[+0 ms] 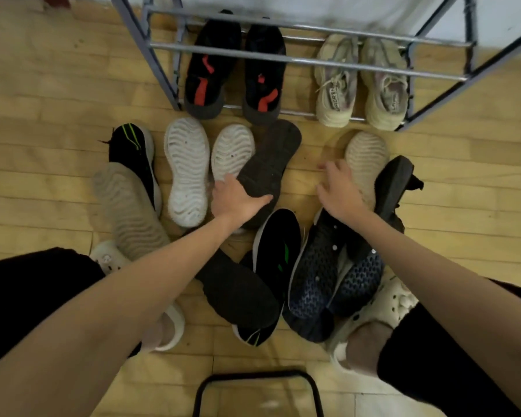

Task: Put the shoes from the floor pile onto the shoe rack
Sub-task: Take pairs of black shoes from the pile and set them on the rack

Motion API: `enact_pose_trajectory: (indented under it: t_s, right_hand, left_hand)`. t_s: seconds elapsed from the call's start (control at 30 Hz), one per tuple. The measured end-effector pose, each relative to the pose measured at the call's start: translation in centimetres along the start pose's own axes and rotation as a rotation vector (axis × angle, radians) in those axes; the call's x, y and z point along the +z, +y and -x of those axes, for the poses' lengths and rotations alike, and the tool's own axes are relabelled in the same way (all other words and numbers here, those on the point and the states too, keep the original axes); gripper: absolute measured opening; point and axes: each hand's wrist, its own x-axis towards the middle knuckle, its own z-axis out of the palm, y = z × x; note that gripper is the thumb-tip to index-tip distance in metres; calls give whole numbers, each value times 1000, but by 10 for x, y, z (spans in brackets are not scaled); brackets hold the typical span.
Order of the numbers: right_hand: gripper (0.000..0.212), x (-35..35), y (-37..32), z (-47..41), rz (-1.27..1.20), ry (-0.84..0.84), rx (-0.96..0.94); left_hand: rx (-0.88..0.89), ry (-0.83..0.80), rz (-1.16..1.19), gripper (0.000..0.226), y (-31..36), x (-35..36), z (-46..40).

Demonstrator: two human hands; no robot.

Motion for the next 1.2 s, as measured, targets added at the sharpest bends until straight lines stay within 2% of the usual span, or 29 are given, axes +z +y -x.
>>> enact_pose_trajectory:
  t_s: [0.07, 0.13, 0.27, 0.37, 0.43, 0.5, 0.6, 0.63, 0.73, 0.8, 0.87, 0.97, 1.07, 1.13, 1.2]
  right_hand:
    - [42, 0, 12, 22, 73, 53, -26]
    - [41, -1, 25, 39, 111, 206, 0]
    - [53, 4, 47, 64, 10, 487, 341]
    - [68, 7, 60, 71, -164, 483, 558]
    - [63, 8, 70, 70, -272, 428, 606]
    - [47, 5, 75, 69, -373, 348, 623]
    - [28, -5, 76, 65, -525, 321, 669]
    - [22, -9, 75, 64, -591, 353, 715]
    - [28, -21, 65, 63, -748, 514, 851]
    - [31, -29, 54, 69, -767, 624, 886]
    - [32, -34, 40, 77, -732, 748, 872]
    - [28, -47, 19, 88, -741, 886, 747]
    - [26, -69, 12, 88, -1024, 796, 692]
    - [31, -85, 10, 90, -1324, 595, 696]
    - [34, -93, 6, 100, -1497, 298, 700]
  left_hand:
    - [-97, -19, 42, 115, 1, 9, 6]
    - [-181, -4, 172, 106, 3, 13, 7]
    - [-190, 31, 386, 68, 0, 16, 11]
    - [-159, 4, 469, 54, 0, 12, 16]
    - [-116, -27, 468, 59, 6, 8, 20]
    - [-56, -36, 465, 61, 14, 5, 26]
    - [83, 24, 367, 54, 23, 0, 35]
    - [122, 49, 366, 51, 26, -3, 37]
    - [88, 91, 567, 46, 38, -16, 42]
    - [79, 111, 651, 45, 47, -27, 45]
    - [128, 128, 673, 38, 54, -38, 48]
    - [172, 146, 724, 29, 64, -55, 56]
    - [222, 157, 749, 30, 65, -74, 66]
    - [243, 147, 772, 21, 64, -89, 71]
    - [243, 111, 825, 15, 62, -103, 76]
